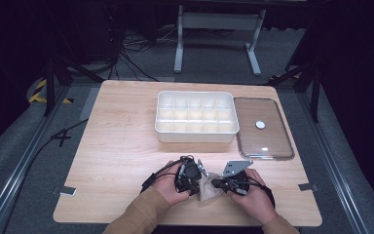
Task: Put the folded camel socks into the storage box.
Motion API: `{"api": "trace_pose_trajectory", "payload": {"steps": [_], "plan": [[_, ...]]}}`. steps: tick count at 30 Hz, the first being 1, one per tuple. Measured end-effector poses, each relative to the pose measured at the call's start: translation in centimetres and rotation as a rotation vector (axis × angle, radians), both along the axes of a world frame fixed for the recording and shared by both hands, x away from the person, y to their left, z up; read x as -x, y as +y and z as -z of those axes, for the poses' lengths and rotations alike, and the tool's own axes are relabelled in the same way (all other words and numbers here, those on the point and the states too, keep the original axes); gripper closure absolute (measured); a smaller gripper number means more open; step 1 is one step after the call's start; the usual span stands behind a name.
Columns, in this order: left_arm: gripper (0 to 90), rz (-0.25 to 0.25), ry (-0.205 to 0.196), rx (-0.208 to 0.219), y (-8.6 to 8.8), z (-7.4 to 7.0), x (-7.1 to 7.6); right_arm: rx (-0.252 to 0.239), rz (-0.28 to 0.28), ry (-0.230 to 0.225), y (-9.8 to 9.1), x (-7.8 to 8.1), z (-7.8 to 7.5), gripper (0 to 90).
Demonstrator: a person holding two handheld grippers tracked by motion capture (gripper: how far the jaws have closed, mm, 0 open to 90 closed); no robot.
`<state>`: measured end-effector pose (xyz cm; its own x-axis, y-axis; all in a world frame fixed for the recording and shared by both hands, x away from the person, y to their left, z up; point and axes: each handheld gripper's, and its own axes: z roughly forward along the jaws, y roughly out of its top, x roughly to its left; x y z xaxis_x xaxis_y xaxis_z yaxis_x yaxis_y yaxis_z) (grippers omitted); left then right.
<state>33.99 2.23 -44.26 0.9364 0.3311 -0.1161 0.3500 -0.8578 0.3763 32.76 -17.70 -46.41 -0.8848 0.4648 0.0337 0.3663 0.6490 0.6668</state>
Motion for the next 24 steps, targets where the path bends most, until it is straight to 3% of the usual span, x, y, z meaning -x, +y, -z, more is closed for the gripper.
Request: {"api": "trace_pose_trajectory", "payload": {"steps": [8,15,18,24], "plan": [[73.4,0.002,0.004,0.016,0.2,-0.2,-0.1,0.019,-0.005,-0.022,0.2,0.4,-0.7,89.4],[71.2,0.025,-0.005,0.023,0.0,-0.3,0.1,0.056,-0.050,0.019,0.7,0.7,-0.7,89.3],[71.1,0.044,-0.014,0.029,-0.2,-0.4,0.3,0.080,-0.048,0.010,1.1,1.0,-0.7,89.4],[69.1,0.068,-0.013,-0.001,-0.6,-0.1,0.7,0.055,-0.019,0.017,1.2,0.9,-0.5,89.6]]}}
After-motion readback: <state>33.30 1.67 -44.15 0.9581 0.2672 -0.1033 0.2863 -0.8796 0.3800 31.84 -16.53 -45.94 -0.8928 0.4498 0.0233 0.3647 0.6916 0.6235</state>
